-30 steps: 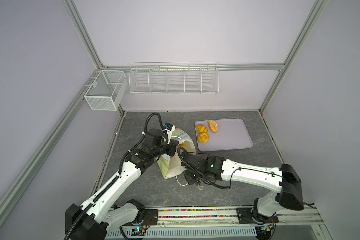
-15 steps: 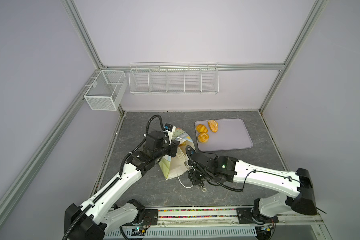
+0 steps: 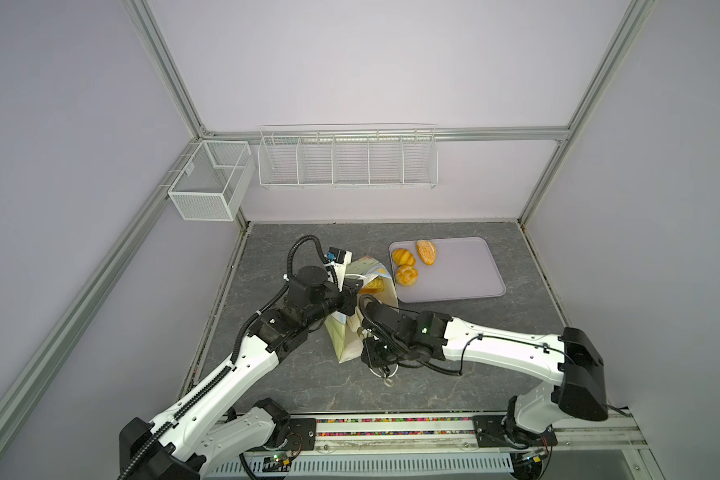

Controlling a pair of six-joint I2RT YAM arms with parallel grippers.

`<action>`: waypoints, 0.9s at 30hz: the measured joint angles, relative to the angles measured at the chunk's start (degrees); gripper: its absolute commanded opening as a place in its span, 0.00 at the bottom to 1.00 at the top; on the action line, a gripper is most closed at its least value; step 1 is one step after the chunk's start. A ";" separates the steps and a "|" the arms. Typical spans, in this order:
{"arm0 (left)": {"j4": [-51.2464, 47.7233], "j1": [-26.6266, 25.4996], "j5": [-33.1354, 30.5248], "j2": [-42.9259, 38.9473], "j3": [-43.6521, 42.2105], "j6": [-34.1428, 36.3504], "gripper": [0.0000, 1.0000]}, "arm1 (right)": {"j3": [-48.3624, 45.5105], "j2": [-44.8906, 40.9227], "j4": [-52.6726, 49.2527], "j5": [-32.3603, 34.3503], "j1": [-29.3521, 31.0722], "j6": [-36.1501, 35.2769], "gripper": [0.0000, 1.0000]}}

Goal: Take the fake bread out of the paper bag

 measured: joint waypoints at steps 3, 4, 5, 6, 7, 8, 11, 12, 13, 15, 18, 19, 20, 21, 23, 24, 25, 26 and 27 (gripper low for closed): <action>0.35 0.00 0.68 -0.74 -0.96 -0.63 0.00 | 0.13 0.00 1.05 -0.24 -0.70 1.16 0.32; 0.44 0.00 0.81 -1.05 -1.27 -0.74 0.00 | 0.13 0.00 1.29 -0.26 -0.92 1.42 0.33; 0.46 0.00 0.85 -1.29 -1.44 -0.87 0.00 | 0.15 0.00 1.51 -0.28 -1.11 1.57 0.34; 0.50 0.00 0.94 -1.49 -1.57 -1.03 0.00 | 0.15 0.00 1.64 -0.33 -1.33 1.62 0.35; 0.48 0.00 1.01 -1.66 -1.60 -1.07 0.00 | 0.22 0.00 1.75 -0.48 -1.51 1.70 0.36; 0.50 0.00 1.03 -1.75 -1.60 -1.07 0.00 | 0.22 0.00 1.90 -0.52 -1.70 1.75 0.37; 0.46 0.00 1.20 -1.81 -1.60 -1.09 0.00 | 0.24 0.00 2.32 -0.92 -2.12 1.75 0.40; 0.46 0.00 1.22 -1.81 -1.60 -1.11 0.00 | 0.26 0.00 2.40 -1.09 -2.19 1.75 0.40; 0.46 0.00 1.25 -1.81 -1.60 -1.09 0.00 | 0.35 0.00 2.47 -1.36 -2.29 1.73 0.41; 0.46 0.00 1.27 -1.81 -1.60 -1.18 0.00 | 0.72 0.07 2.51 -1.99 -2.40 1.70 0.42; 0.48 0.00 1.38 -1.75 -1.60 -1.27 0.00 | 2.01 0.81 2.62 -2.56 -2.49 1.66 0.42; 0.48 0.00 1.46 -1.70 -1.60 -1.29 0.00 | 2.45 1.27 2.75 -2.86 -2.51 1.64 0.42; 0.48 0.00 1.51 -1.66 -1.57 -1.31 0.00 | 2.75 1.62 2.80 -3.06 -2.58 1.55 0.42; 0.48 0.00 1.66 -1.60 -1.57 -1.40 0.00 | 3.04 2.03 2.82 -3.39 -2.60 1.46 0.42; 0.48 0.00 1.92 -1.40 -1.55 -1.53 0.00 | 3.54 2.97 2.86 -3.76 -2.78 1.22 0.42; 0.48 0.00 2.14 -1.27 -1.53 -1.62 0.00 | 3.82 3.39 2.82 -3.89 -2.86 1.09 0.43; 0.50 0.00 2.32 -1.11 -1.49 -1.73 0.00 | 4.11 3.93 2.86 -3.93 -2.95 0.98 0.43; 0.52 0.00 2.38 -1.01 -1.49 -1.81 0.00 | 4.55 4.55 2.82 -3.96 -3.08 0.76 0.43; 0.52 0.00 2.58 -0.85 -1.46 -2.01 0.00 | 4.87 5.16 2.80 -4.07 -3.21 0.52 0.43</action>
